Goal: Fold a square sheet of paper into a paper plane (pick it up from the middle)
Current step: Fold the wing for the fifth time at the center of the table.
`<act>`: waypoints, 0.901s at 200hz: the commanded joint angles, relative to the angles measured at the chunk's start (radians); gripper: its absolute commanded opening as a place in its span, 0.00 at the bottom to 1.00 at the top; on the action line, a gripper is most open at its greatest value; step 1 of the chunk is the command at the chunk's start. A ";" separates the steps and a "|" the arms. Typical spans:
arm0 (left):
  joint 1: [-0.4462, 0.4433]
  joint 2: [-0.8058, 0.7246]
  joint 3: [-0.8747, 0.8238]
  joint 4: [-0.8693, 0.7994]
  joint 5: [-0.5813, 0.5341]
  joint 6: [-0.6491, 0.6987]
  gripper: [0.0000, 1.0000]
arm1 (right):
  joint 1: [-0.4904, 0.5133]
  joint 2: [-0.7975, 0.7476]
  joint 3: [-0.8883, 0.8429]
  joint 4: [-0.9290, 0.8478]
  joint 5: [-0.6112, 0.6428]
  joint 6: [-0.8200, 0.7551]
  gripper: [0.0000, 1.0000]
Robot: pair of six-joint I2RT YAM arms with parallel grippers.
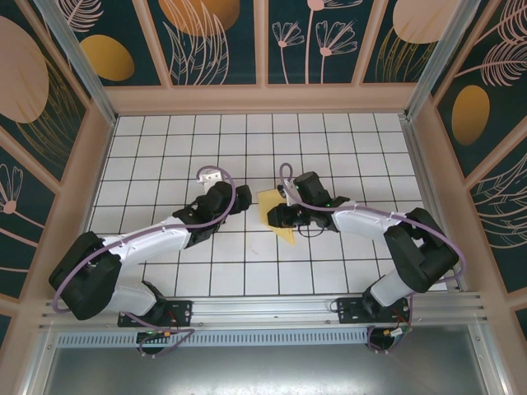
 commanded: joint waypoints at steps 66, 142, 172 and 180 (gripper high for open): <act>0.002 0.038 0.030 0.025 0.105 0.039 0.98 | -0.065 0.054 -0.039 0.008 0.129 0.044 0.16; 0.002 0.118 0.079 0.033 0.230 0.055 0.96 | -0.102 0.098 -0.112 0.090 0.112 0.099 0.16; 0.012 0.175 0.117 0.035 0.362 0.040 0.92 | -0.150 0.108 -0.158 0.149 0.069 0.128 0.16; 0.013 0.197 0.131 0.036 0.396 0.034 0.90 | -0.159 0.112 -0.171 0.164 0.061 0.140 0.15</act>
